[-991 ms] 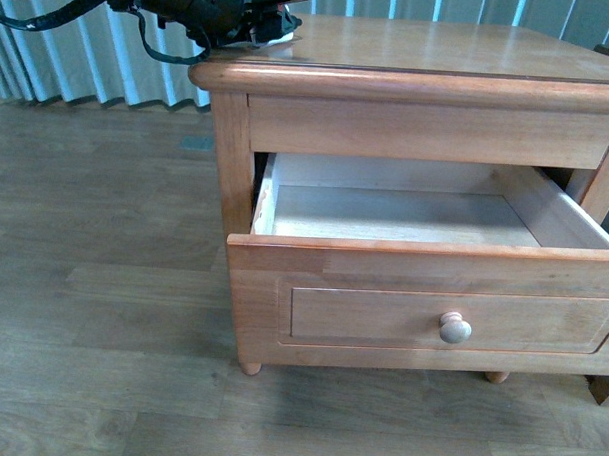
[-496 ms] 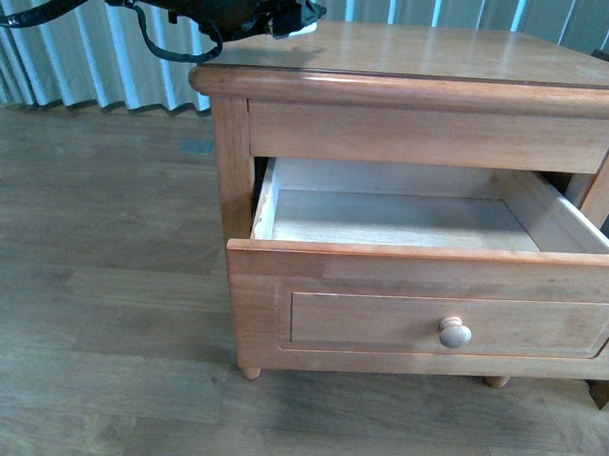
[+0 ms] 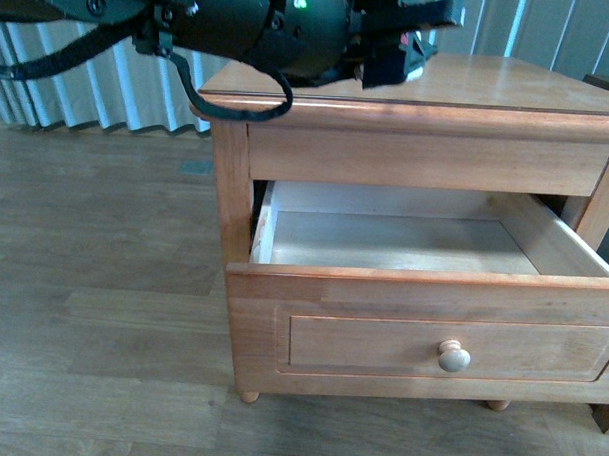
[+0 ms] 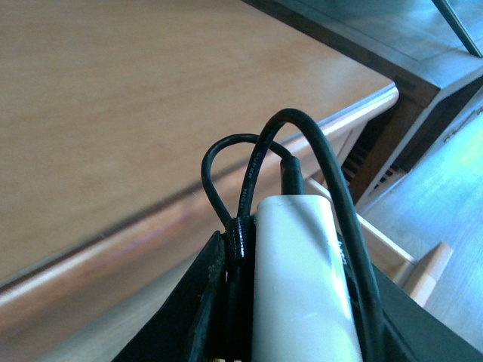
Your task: Put charger into drawer
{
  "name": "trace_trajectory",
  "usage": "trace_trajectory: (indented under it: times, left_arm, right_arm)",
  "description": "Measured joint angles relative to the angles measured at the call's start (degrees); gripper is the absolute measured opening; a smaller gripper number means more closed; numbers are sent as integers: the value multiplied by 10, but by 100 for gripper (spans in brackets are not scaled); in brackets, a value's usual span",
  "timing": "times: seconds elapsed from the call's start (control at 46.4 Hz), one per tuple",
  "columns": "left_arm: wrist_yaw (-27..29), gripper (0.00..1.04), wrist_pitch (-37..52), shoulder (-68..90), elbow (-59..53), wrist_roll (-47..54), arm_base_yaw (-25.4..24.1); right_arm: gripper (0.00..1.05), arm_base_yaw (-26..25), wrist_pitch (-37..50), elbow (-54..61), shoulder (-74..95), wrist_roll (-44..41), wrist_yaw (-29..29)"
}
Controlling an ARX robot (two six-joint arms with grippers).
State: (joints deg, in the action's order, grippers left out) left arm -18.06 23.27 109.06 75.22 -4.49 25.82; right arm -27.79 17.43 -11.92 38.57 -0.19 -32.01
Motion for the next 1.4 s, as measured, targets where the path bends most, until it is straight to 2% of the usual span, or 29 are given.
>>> trace_trajectory:
  times: [0.194,0.452,0.539,0.668,0.797,0.991,1.099,1.401]
  left_arm:
    - [3,34,0,3,-35,3,15]
    - [15,35,4,37,-41,-1,9]
    - [17,49,4,52,-41,-1,5]
    - [32,78,8,69,-41,-1,-1]
    - [50,100,28,57,-48,0,-7]
    - [121,99,64,-42,-103,7,-18]
    - [183,99,75,-122,-155,15,-29]
    - [311,99,76,-303,-295,14,-50]
  right_arm:
    - [96,0,0,0,0,0,0]
    - [96,0,0,0,0,0,0]
    - [96,0,0,0,0,0,0]
    - [96,0,0,0,0,0,0]
    - [96,0,0,0,0,0,0]
    - [96,0,0,0,0,0,0]
    - [96,0,0,0,0,0,0]
    - [96,0,0,0,0,0,0]
